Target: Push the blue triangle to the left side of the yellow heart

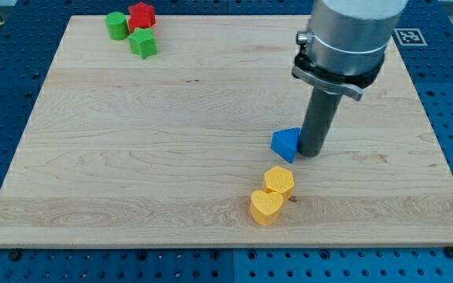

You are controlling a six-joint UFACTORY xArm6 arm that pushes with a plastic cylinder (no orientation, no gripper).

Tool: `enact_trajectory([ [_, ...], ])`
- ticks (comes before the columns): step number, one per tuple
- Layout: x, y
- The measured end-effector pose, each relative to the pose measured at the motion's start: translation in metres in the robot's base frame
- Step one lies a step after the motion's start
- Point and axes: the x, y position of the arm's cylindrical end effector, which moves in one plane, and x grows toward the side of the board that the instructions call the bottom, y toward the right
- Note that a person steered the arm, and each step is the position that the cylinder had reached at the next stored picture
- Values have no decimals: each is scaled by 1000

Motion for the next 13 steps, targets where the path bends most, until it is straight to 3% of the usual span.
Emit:
enact_trajectory([
  [3, -36, -31],
  [11, -31, -105],
  [13, -7, -105],
])
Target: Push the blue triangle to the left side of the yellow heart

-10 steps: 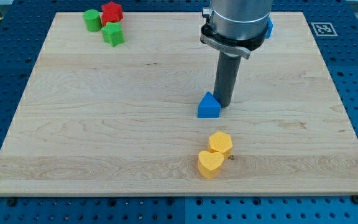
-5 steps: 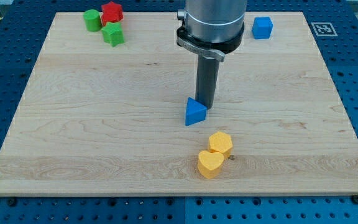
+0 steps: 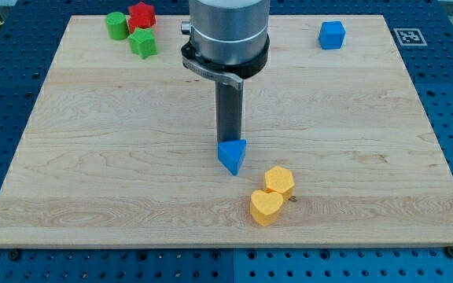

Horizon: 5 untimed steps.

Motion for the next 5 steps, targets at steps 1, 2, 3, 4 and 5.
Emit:
enact_trajectory([
  [1, 29, 2],
  [2, 45, 7],
  [3, 0, 8],
  [4, -60, 28],
  [5, -96, 92],
])
